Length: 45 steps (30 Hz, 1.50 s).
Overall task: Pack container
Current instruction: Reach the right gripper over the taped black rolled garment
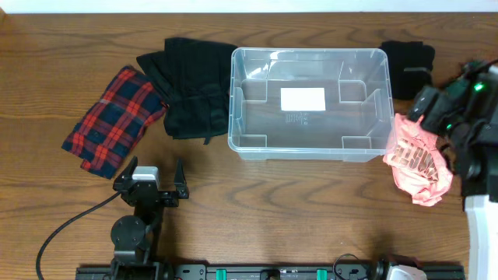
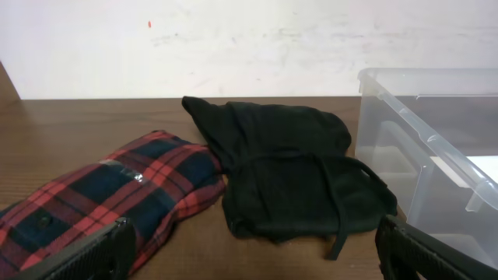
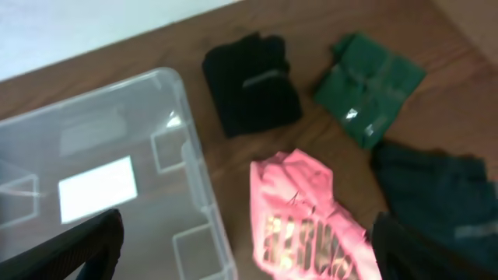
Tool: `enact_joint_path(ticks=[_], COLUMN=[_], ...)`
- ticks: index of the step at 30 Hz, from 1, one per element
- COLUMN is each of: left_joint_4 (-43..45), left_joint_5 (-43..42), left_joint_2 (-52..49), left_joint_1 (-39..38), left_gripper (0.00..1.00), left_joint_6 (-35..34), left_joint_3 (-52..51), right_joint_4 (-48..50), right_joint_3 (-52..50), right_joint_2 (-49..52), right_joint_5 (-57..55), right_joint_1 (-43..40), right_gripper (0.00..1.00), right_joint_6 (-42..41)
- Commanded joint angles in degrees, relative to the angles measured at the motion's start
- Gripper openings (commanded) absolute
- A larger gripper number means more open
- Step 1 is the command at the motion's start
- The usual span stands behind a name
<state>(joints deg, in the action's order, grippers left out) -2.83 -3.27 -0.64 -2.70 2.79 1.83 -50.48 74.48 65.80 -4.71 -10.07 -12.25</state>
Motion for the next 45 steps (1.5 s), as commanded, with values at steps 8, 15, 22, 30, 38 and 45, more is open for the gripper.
enact_joint_path(ticks=[8,15,22,30,38,45], left_joint_4=[-0.9,-0.9,-0.9,-0.9,-0.9,-0.9], left_joint_5=[-0.2,-0.2,-0.2,-0.2,-0.2,-0.2], left_joint_2=[-0.1,-0.1,-0.1,-0.1,-0.1,-0.1], left_joint_1=[-0.2,-0.2,-0.2,-0.2,-0.2,-0.2], left_gripper=[0.98,0.98,0.98,0.98,0.98,0.98], left_joint_6=[-0.5,-0.5,-0.5,-0.5,-0.5,-0.5], left_joint_3=[-1.6,-1.6,-1.6,-1.6,-1.6,-1.6], right_joint_4=[7.3,7.8,7.6,11.4,18.6,25.0], right_joint_3=[6.5,11.4,12.5,12.5,12.5,12.5], right_joint_2=[9.7,19.1,24.3,25.5,32.3,39.8], right_joint_5=[11.2,21.5,20.3,19.5,21.2,23.6], right_joint_1=[-7.8,-12.0,-14.8,-16.5,-16.9,-16.9], right_gripper=[0.99,0.94,0.99,0.60,0.71,0.64], right_joint_6=[6.8,9.1,9.7,9.8,11.6,16.0])
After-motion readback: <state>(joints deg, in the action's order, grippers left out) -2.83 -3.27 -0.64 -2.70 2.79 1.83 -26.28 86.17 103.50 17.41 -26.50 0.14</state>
